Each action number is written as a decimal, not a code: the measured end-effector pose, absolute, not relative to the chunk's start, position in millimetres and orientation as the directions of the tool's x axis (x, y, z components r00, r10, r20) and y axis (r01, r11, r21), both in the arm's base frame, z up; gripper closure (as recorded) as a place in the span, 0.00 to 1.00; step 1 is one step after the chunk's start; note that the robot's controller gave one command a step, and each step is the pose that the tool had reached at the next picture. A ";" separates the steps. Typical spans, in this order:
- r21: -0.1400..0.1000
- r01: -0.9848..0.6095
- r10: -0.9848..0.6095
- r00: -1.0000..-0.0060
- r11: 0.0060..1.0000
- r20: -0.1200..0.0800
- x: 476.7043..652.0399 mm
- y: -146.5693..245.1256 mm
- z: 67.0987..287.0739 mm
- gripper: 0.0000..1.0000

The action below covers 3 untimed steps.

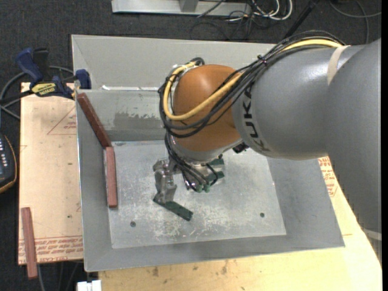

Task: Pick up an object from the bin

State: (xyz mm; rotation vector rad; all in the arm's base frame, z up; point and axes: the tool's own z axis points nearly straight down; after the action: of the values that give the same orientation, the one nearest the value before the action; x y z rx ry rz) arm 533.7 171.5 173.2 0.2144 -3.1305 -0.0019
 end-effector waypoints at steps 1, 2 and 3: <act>0.001 -0.134 -0.134 -0.991 0.991 -0.001 534.5 170.4 176.6 0.00; -0.001 -0.038 -0.038 -0.999 0.999 0.007 527.5 137.2 65.4 0.00; 0.002 -0.038 -0.038 -0.999 0.999 -0.001 530.1 138.9 70.6 1.00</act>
Offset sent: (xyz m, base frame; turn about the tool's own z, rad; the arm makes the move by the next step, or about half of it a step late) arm 0.0000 0.0000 0.0000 0.0000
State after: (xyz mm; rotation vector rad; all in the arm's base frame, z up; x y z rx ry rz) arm 530.1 138.9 70.6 0.0592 -3.1416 -0.0030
